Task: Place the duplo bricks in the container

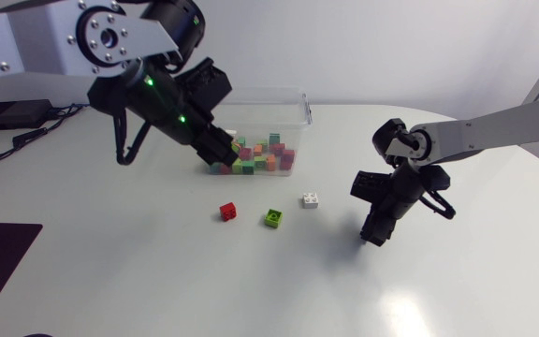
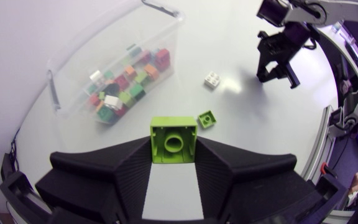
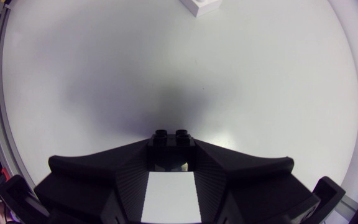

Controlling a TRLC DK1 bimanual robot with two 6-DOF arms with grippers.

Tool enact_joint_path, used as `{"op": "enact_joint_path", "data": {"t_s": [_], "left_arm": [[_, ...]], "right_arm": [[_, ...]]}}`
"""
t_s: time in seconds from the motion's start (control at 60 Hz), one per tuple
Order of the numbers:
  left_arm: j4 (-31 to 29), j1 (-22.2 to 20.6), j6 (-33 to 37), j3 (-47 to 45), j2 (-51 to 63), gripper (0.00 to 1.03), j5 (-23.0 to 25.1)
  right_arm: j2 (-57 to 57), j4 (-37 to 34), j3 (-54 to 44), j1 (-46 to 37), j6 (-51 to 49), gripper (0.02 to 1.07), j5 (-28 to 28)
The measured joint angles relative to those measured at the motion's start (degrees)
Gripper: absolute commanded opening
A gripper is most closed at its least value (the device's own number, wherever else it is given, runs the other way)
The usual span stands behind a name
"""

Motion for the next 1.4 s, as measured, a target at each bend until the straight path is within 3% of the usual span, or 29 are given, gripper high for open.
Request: {"op": "enact_joint_path", "data": {"t_s": [0.367,0.717,0.767,0.783,0.833,0.883,1.05,1.133,1.4], "left_arm": [[8.6,8.9,-3.5,11.7,9.9,0.32,5.2],[13.3,12.8,-6.3,21.7,20.0,0.35,7.0],[14.6,13.0,-6.6,21.9,20.9,0.47,7.1],[14.9,13.1,-6.7,21.9,21.1,0.58,7.1],[16.2,13.2,-7.4,21.9,21.8,0.74,7.1],[17.4,13.2,-7.6,21.9,22.2,0.98,7.1],[20.4,13.3,-7.7,19.7,20.9,0.99,7.1],[21.6,13.9,-7.2,13.7,16.5,0.99,7.1],[19.8,15.5,-1.1,2.8,1.6,0.99,9.0]], "right_arm": [[-6.4,-7.2,11.5,6.9,7.0,0.22,-2.7],[-6.4,-10.8,25.4,9.5,13.2,0.22,-6.4],[-6.1,-10.9,27.6,9.6,13.9,0.22,-6.9],[-6.0,-10.9,28.2,9.7,14.1,0.22,-7.0],[-5.1,-11.0,30.3,10.0,14.9,0.22,-7.3],[-4.2,-10.9,31.8,10.3,15.6,0.22,-7.5],[0.2,-10.2,37.7,11.2,18.4,0.22,-8.6],[2.6,-8.6,41.0,11.7,20.2,0.22,-8.8],[9.1,-5.7,50.2,12.8,23.7,0.22,-9.0]]}}
